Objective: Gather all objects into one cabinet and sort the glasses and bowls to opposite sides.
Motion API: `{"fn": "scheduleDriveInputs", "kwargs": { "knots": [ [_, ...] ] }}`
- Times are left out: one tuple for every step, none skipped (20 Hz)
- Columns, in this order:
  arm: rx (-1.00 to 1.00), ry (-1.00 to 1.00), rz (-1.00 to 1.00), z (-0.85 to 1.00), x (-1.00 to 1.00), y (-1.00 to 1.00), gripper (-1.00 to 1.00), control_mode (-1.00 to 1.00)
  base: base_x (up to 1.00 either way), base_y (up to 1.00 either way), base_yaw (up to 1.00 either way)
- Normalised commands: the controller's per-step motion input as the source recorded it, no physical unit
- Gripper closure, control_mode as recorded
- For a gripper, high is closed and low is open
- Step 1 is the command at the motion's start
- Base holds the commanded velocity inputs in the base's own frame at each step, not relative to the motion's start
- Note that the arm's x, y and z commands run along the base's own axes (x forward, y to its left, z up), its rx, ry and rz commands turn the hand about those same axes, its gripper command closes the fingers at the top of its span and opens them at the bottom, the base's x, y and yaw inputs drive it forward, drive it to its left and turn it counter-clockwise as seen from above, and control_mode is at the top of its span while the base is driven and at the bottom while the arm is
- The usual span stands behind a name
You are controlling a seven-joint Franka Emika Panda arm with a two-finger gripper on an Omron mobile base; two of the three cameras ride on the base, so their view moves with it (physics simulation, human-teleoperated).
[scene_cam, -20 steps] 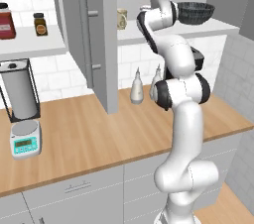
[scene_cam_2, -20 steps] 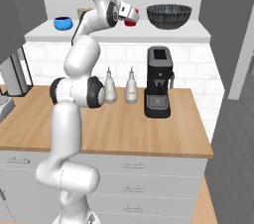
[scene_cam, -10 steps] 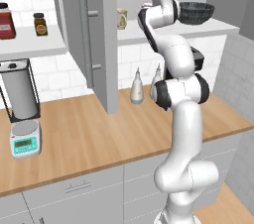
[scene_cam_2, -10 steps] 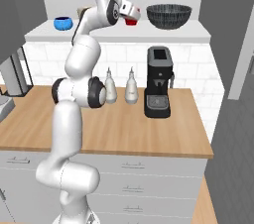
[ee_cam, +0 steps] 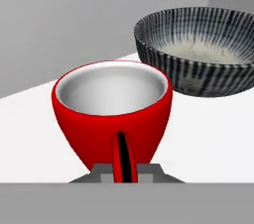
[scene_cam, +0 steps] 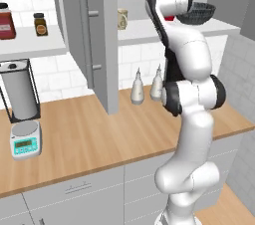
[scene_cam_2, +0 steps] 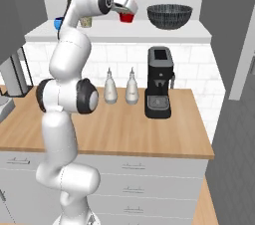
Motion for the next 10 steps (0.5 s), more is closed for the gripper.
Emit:
{"fn": "scheduleDriveInputs", "kwargs": {
  "knots": [
    [0.00, 0.00, 0.07, -0.12, -1.00, 0.16, 1.00, -1.00, 0.00, 0.00, 0.00],
    [0.00, -0.02, 0.08, -0.16, -1.00, 0.19, 1.00, -1.00, 0.00, 0.00, 0.00],
    [0.00, -0.02, 0.08, -0.23, -1.00, 0.24, 1.00, -1.00, 0.00, 0.00, 0.00],
    [0.00, -0.03, 0.09, -0.21, -1.00, 0.21, 1.00, -1.00, 0.00, 0.00, 0.00],
    [0.00, -0.05, 0.10, -0.15, -1.00, 0.21, 1.00, -1.00, 0.00, 0.00, 0.00],
    [0.00, -0.04, 0.12, -0.11, -1.00, 0.26, 1.00, -1.00, 0.00, 0.00, 0.00],
    [0.00, -0.01, 0.14, -0.11, -1.00, 0.36, 1.00, -1.00, 0.00, 0.00, 0.00],
    [0.00, 0.00, 0.18, -0.11, -1.00, 0.52, 1.00, -1.00, 0.00, 0.00, 0.00],
    [0.00, 0.00, 0.24, -0.14, -0.85, 0.64, 1.00, -1.00, 0.00, 0.00, 0.00],
    [0.00, 0.00, 0.28, -0.12, -0.69, 0.64, 1.00, -1.00, 0.00, 0.00, 0.00]
  ]
}}
